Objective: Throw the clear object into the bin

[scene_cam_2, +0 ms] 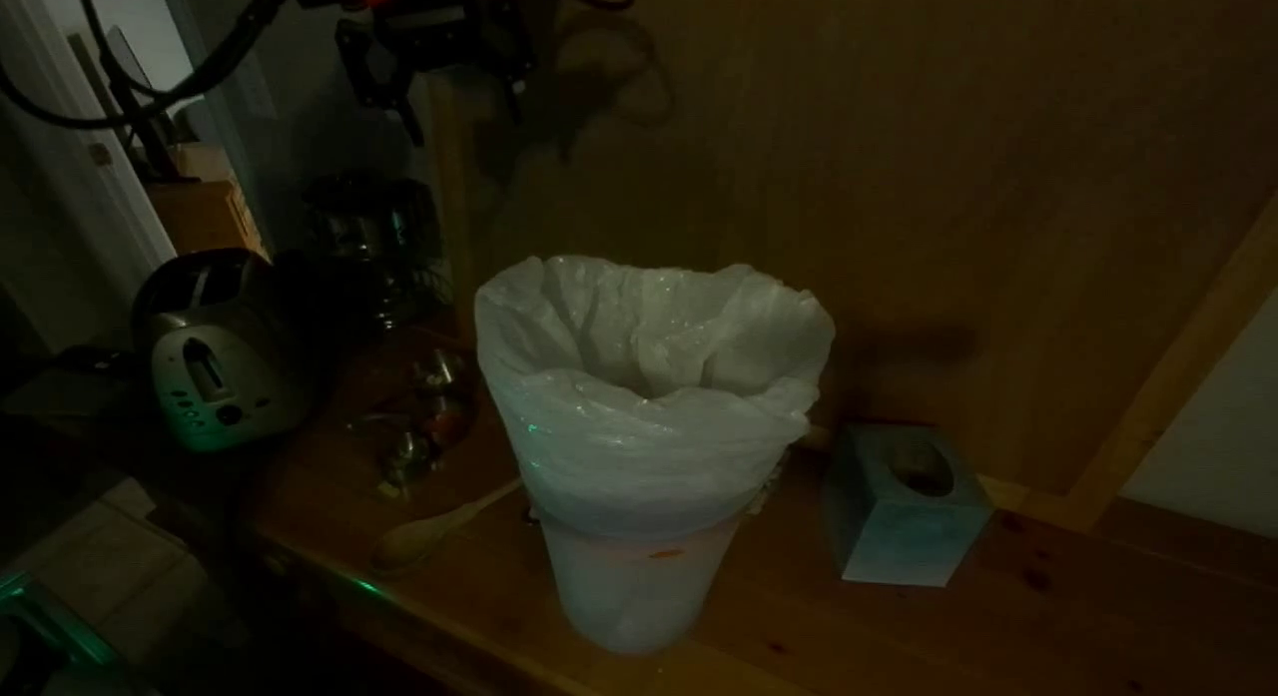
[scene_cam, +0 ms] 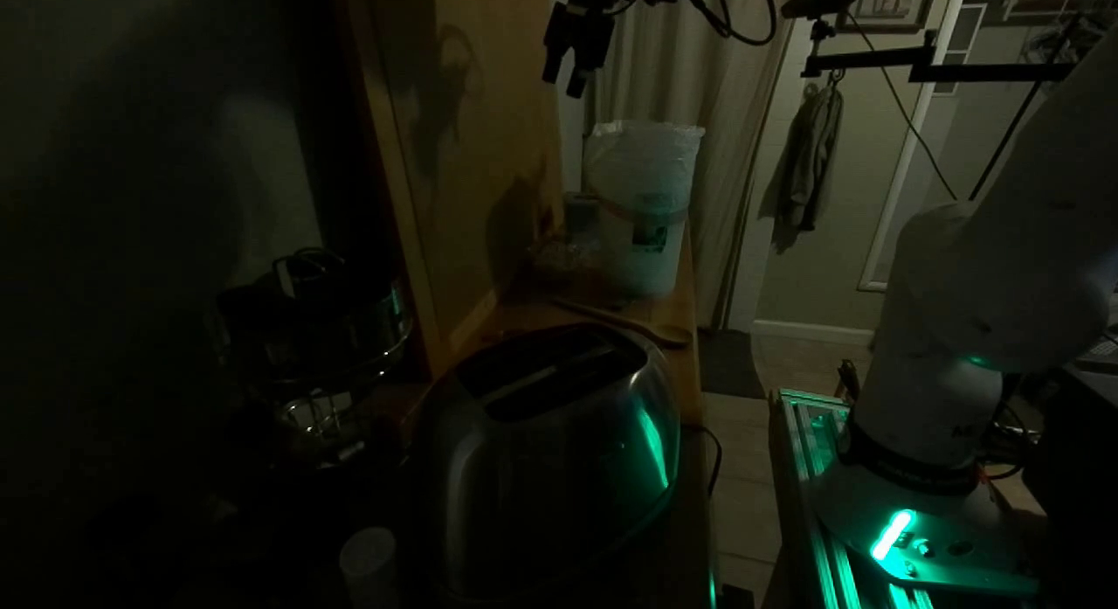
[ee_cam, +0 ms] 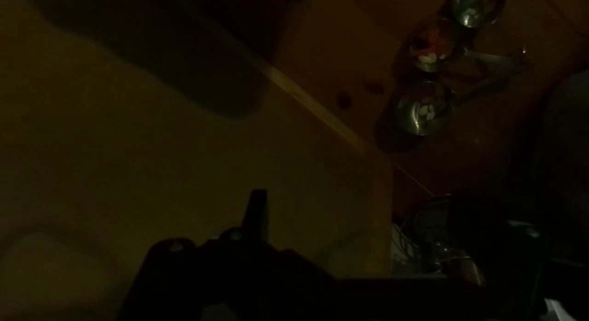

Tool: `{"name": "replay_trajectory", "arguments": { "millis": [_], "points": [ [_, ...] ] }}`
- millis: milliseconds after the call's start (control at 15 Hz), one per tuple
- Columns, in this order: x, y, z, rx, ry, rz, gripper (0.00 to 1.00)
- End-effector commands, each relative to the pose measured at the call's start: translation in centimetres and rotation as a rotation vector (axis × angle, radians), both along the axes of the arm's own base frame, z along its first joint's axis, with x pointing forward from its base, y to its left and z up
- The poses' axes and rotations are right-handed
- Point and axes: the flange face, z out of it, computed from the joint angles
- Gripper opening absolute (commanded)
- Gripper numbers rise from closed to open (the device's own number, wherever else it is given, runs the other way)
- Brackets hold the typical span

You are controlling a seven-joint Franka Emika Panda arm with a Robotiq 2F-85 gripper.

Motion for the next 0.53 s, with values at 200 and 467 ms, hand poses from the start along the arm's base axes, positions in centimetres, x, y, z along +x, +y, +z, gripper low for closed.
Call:
{"name": "replay_trajectory", "arguments": {
  "millis": [200,467],
  "points": [
    [0.8,2.6,-1.9,0.006,0.015,0.027,1.00],
    [0.6,2.4,-1.7,0.006,0.011,0.024,1.00]
  ]
}}
